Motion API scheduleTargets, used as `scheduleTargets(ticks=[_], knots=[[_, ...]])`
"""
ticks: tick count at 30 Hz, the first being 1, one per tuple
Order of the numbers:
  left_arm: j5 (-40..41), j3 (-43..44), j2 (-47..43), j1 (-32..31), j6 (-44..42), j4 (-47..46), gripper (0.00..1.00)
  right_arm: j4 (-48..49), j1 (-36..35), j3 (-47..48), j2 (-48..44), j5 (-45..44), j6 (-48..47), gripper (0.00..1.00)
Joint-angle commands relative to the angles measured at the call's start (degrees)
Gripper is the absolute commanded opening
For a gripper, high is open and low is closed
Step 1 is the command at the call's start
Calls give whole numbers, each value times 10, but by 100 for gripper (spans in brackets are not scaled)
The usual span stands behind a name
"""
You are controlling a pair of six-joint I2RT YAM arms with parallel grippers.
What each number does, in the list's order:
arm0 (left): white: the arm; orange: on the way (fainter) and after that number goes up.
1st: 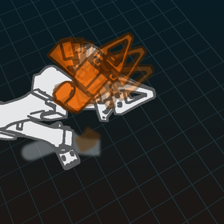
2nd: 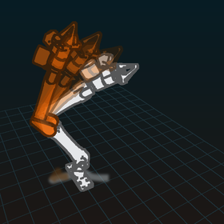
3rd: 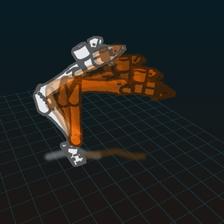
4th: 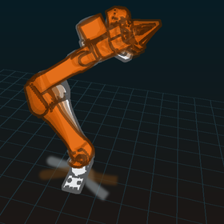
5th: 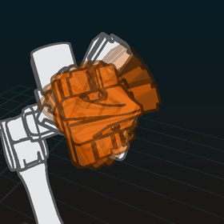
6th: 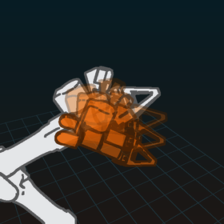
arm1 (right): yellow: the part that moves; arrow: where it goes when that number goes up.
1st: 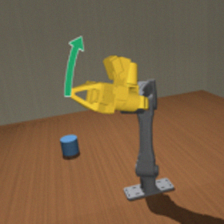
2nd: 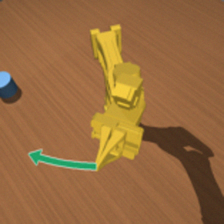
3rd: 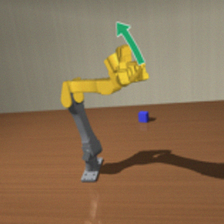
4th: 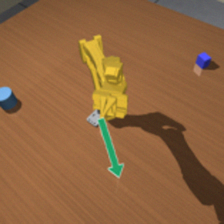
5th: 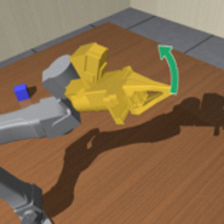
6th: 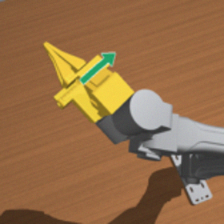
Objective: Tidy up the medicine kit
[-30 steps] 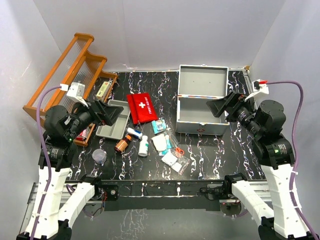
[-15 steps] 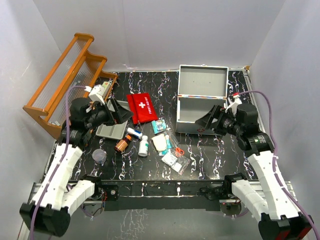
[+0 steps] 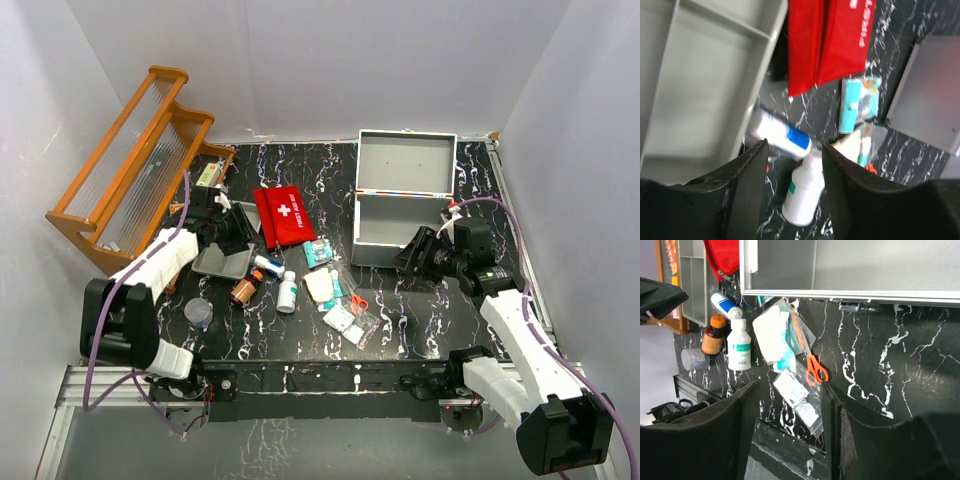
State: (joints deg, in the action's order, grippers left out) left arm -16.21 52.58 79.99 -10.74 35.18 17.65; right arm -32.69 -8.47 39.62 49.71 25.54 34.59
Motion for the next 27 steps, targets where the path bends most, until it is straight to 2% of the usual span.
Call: scheduleTargets(ticks=[1, 6, 14, 22, 27], knots=[[54, 51, 56, -1, -8, -59, 45, 85, -4, -14, 14, -39, -6, 48], [76, 111, 132, 4, -28, -83, 47, 131, -8, -18, 42, -87, 0, 45], [61, 179, 229, 13, -35, -93, 45, 190, -11, -13, 86, -141, 5, 42], [25, 203, 275, 24, -40, -122, 44, 245, -12, -6, 141, -152, -2, 37], [-2, 219, 294, 35, -40, -139, 39, 257, -12, 2, 165, -167, -1, 35]])
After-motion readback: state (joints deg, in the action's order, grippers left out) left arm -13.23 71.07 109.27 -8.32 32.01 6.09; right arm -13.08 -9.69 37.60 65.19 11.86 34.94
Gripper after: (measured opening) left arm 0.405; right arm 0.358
